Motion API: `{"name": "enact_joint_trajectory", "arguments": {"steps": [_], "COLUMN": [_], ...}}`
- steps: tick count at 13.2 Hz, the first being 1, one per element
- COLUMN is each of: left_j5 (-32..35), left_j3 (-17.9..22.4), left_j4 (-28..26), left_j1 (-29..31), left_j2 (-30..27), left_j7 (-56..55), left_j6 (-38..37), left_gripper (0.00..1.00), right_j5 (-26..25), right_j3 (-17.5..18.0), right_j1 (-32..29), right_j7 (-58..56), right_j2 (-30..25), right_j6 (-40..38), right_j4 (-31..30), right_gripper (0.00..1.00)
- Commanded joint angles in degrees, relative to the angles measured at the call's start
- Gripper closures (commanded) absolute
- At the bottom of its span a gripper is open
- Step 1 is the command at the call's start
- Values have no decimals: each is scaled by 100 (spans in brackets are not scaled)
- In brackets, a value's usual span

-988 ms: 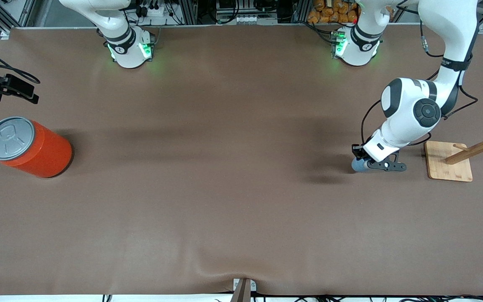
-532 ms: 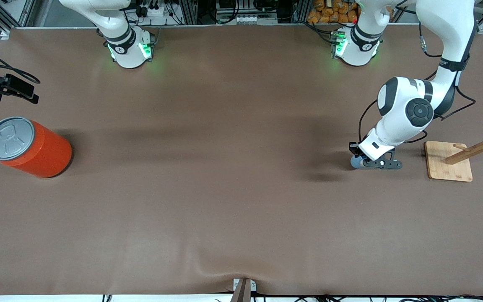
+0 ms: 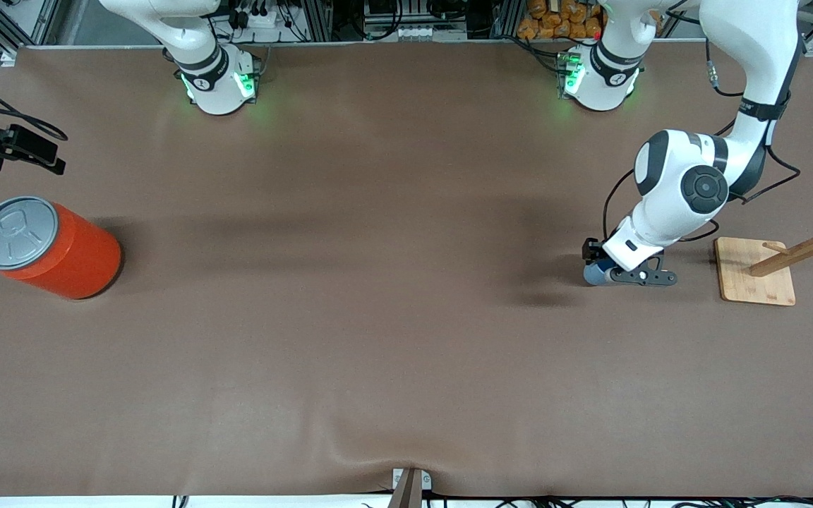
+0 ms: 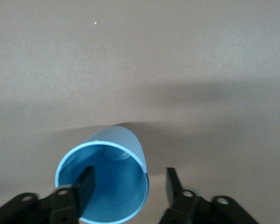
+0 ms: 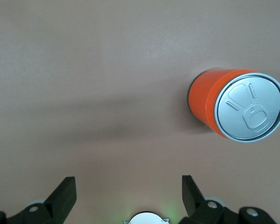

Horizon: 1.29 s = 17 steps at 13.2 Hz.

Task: Flip cup
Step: 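Rotate the cup upright and lower it onto the table with the left gripper, then open the left gripper and raise it away from the upright cup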

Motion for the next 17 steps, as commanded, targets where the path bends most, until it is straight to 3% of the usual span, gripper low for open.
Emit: {"name": "enact_joint_trajectory", "arguments": {"steps": [1, 4, 7, 13, 17], "left_j5": [169, 160, 160, 177, 169], "left_j3": [-42, -42, -42, 37, 28], "left_j4": [463, 1421, 2046, 2942, 3199], "left_j1": [49, 41, 49, 233, 304], "left_j2": [-132, -115, -98, -28, -88], "left_j7": [-182, -183, -174, -78, -77], "left_j6": [-730, -1891, -2376, -2930, -3229], "left_gripper": [0, 0, 0, 0, 0], "right_j5": [-62, -62, -71, -62, -71], "right_j3": [67, 67, 67, 67, 67], "right_j1": [-77, -77, -68, -68, -68], "right_j7": [-76, -76, -76, -76, -76], "right_j2": [8, 8, 8, 8, 17], "right_j6": [-72, -72, -72, -72, -72], "right_j4": [91, 91, 91, 91, 91], "right_gripper": [0, 0, 0, 0, 0]}}
